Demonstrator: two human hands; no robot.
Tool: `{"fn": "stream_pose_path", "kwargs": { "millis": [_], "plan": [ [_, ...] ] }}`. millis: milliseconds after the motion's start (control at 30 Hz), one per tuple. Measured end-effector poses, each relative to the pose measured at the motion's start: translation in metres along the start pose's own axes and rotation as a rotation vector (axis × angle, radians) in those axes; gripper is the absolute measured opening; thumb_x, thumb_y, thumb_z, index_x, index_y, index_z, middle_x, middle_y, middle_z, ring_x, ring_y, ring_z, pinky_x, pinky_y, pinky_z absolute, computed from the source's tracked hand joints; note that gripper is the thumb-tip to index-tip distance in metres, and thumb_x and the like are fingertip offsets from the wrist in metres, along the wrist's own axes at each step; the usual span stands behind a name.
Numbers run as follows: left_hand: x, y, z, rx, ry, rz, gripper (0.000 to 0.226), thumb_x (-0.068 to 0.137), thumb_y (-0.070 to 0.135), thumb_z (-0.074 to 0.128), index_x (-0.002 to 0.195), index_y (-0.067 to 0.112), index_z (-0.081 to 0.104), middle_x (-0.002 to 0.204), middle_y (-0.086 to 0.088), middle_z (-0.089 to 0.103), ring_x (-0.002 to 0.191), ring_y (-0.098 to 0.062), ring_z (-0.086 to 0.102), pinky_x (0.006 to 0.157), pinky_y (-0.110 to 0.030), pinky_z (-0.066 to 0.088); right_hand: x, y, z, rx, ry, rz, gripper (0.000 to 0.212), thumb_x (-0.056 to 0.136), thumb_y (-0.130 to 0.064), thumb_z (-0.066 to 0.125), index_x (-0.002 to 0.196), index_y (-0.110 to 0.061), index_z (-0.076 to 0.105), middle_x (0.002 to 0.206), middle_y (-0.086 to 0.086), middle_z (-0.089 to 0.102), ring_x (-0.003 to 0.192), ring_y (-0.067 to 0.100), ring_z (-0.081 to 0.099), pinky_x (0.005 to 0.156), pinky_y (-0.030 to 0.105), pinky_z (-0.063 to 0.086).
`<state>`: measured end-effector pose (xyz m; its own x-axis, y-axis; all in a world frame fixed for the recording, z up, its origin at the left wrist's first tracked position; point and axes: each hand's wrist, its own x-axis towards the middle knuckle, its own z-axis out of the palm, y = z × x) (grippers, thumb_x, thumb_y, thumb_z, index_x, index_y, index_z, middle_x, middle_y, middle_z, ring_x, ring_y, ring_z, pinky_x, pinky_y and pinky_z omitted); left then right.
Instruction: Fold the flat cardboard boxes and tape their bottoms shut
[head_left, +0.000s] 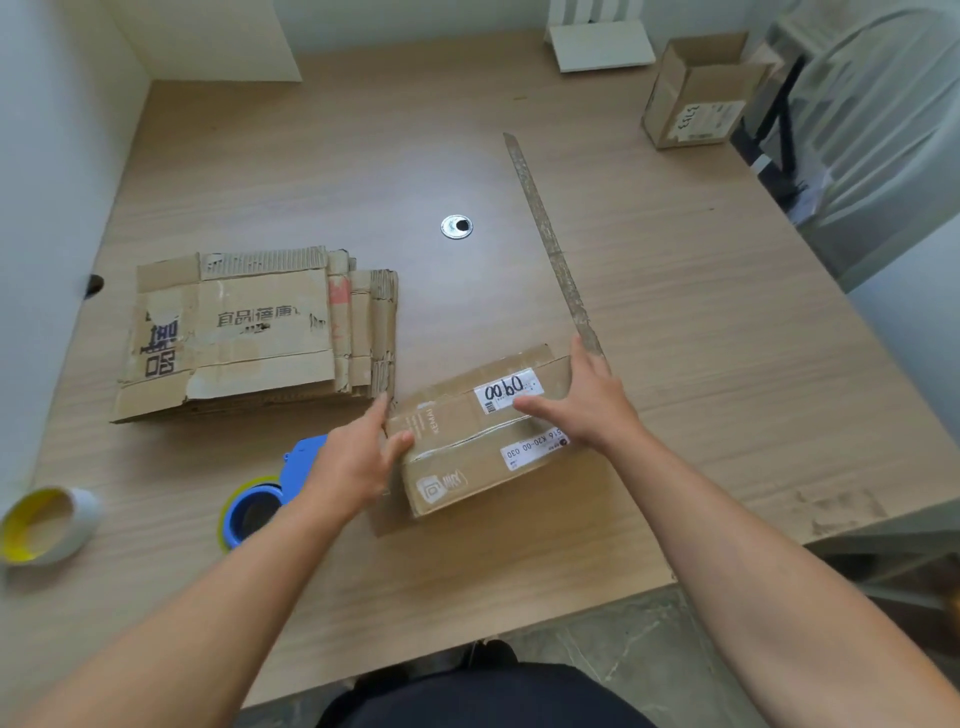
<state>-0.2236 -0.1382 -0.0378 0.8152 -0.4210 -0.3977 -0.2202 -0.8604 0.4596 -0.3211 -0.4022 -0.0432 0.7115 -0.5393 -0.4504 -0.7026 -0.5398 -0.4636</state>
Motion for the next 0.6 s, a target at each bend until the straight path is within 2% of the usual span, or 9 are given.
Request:
{"fn": "stream_pose_path", "kwargs": {
  "millis": [100, 200, 300, 433, 600],
  "plan": [
    [-0.023, 0.007, 0.021, -0.217, 0.159, -0.174, 0.078, 0.095, 0.049, 0.056, 0.156, 0.015, 0.021, 0.139, -0.018, 0.054, 0.13, -0.037, 0.047, 0.101, -0.041, 0.039, -0.019, -0.007, 0.005, -0.088, -0.006, 0.035, 0.134, 0.055, -0.091, 0.062, 0.151, -0.045, -0.019, 0.166, 0.004, -0.001, 0.152, 0.029, 0.009, 0.119, 0.054, 0.019],
    [-0.038, 0.017, 0.048, -0.469, 0.159, -0.286, 0.093, 0.081, 0.057, 0.07, 0.15, 0.013, 0.026, 0.141, -0.011, 0.053, 0.129, -0.031, 0.049, 0.105, -0.041, 0.042, -0.036, -0.017, 0.019, -0.167, -0.021, 0.061, 0.131, 0.056, -0.093, 0.059, 0.147, -0.051, -0.025, 0.164, 0.01, -0.004, 0.15, 0.033, 0.009, 0.114, 0.056, 0.021],
    [-0.034, 0.024, 0.059, -0.523, 0.198, -0.311, 0.115, 0.068, 0.057, 0.081, 0.152, 0.01, 0.017, 0.151, -0.01, 0.039, 0.137, -0.028, 0.04, 0.111, -0.044, 0.036, -0.041, -0.022, 0.026, -0.198, -0.028, 0.081, 0.13, 0.056, -0.093, 0.058, 0.148, -0.05, -0.024, 0.162, 0.015, -0.001, 0.146, 0.036, 0.013, 0.11, 0.056, 0.024],
    [-0.025, 0.021, 0.061, -0.487, 0.251, -0.326, 0.107, 0.071, 0.052, 0.082, 0.15, 0.01, 0.023, 0.147, -0.01, 0.044, 0.133, -0.029, 0.044, 0.109, -0.043, 0.038, -0.039, -0.025, 0.03, -0.208, 0.027, 0.095, 0.128, 0.058, -0.091, 0.061, 0.151, -0.048, -0.016, 0.157, 0.016, 0.009, 0.141, 0.035, 0.02, 0.107, 0.055, 0.028],
    [-0.028, 0.013, 0.061, -0.479, 0.274, -0.281, 0.081, 0.087, 0.045, 0.069, 0.152, 0.016, 0.029, 0.142, -0.008, 0.053, 0.13, -0.03, 0.048, 0.104, -0.04, 0.039, -0.034, -0.004, 0.026, -0.093, 0.092, 0.007, 0.117, 0.071, -0.076, 0.067, 0.155, -0.042, -0.006, 0.152, 0.009, 0.027, 0.139, 0.028, 0.032, 0.108, 0.046, 0.036]
  ]
}}
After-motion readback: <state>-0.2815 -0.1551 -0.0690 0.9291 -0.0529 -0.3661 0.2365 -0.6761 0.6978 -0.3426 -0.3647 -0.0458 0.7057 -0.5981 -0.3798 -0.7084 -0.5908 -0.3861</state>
